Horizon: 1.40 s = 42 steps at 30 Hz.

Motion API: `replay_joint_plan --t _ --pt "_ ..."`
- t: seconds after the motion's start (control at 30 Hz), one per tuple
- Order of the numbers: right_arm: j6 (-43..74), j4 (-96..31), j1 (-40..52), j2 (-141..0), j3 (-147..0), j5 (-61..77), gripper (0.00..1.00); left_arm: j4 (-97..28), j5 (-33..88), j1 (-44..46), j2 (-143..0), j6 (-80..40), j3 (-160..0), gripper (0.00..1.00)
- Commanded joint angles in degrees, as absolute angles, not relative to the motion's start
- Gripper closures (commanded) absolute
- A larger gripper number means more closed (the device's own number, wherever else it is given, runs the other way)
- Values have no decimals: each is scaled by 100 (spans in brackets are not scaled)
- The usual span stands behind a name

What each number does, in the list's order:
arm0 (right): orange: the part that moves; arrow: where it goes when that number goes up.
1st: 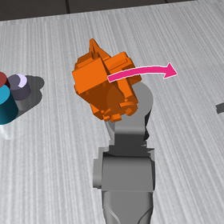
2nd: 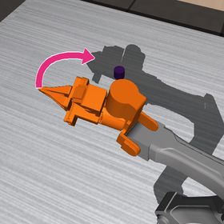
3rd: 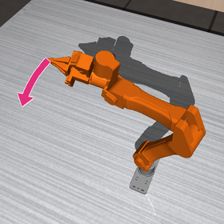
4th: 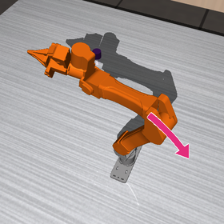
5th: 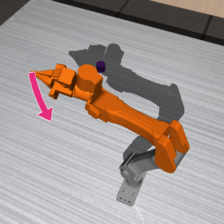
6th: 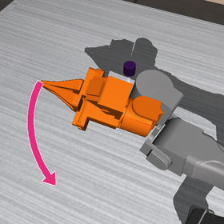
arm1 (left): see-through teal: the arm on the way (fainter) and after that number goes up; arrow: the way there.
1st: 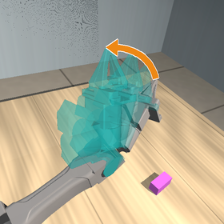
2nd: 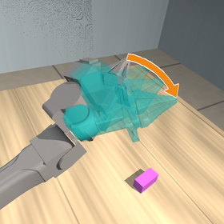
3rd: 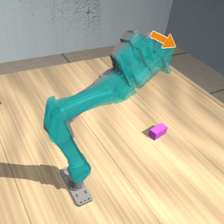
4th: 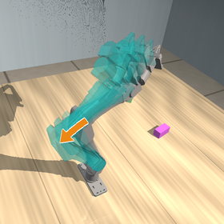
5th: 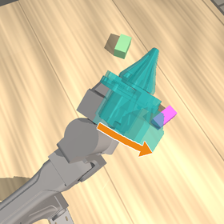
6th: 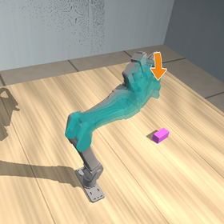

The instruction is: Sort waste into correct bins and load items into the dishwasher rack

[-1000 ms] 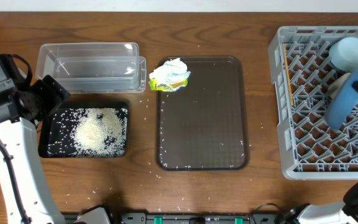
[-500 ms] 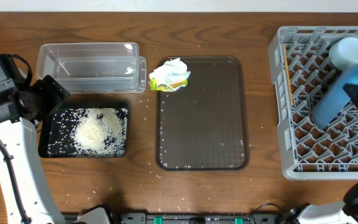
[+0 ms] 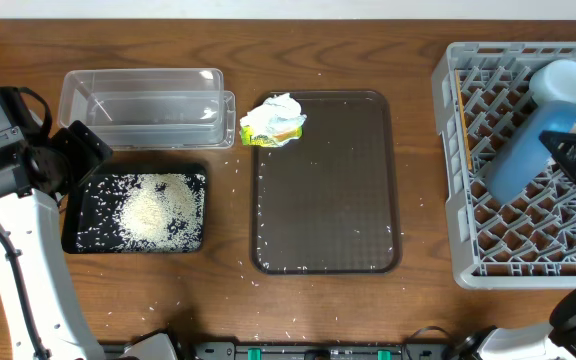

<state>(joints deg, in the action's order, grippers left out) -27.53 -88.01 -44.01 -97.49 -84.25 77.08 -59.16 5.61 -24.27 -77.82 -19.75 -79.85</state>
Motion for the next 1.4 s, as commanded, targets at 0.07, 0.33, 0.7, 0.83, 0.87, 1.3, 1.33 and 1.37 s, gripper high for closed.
replay_joint_plan --t 0.07,0.33,0.7,0.83,0.87,1.3,1.33,1.37 --pt "-2836 -8803 -4333 -9749 -8409 7559 99 -5933 534 -2447 -7762 -2049 -8038 10" --pt "-2569 -8829 -4344 -9749 -8409 6493 99 -5933 534 -2447 -7762 -2047 -8038 10" --pt "-2250 -8777 -4477 -9736 -8501 5815 86 -5933 534 -2447 -7762 -2049 -8038 10" --pt "-1673 -8493 -4641 -9736 -8621 5190 83 -5933 534 -2447 -7762 -2049 -8038 10" --pt "-1568 -8455 -4668 -9736 -8639 5096 83 -5933 534 -2447 -7762 -2049 -8038 10" --pt "-1546 -8702 -4718 -9686 -8650 5083 89 -5933 534 -2447 -7762 -2047 -8038 10" --pt "-1549 -8755 -4718 -9651 -8650 5078 87 -5933 534 -2447 -7762 -2049 -8038 10" --pt "-1579 -8796 -4718 -9609 -8650 5078 85 -5933 534 -2447 -7762 -2047 -8038 10"
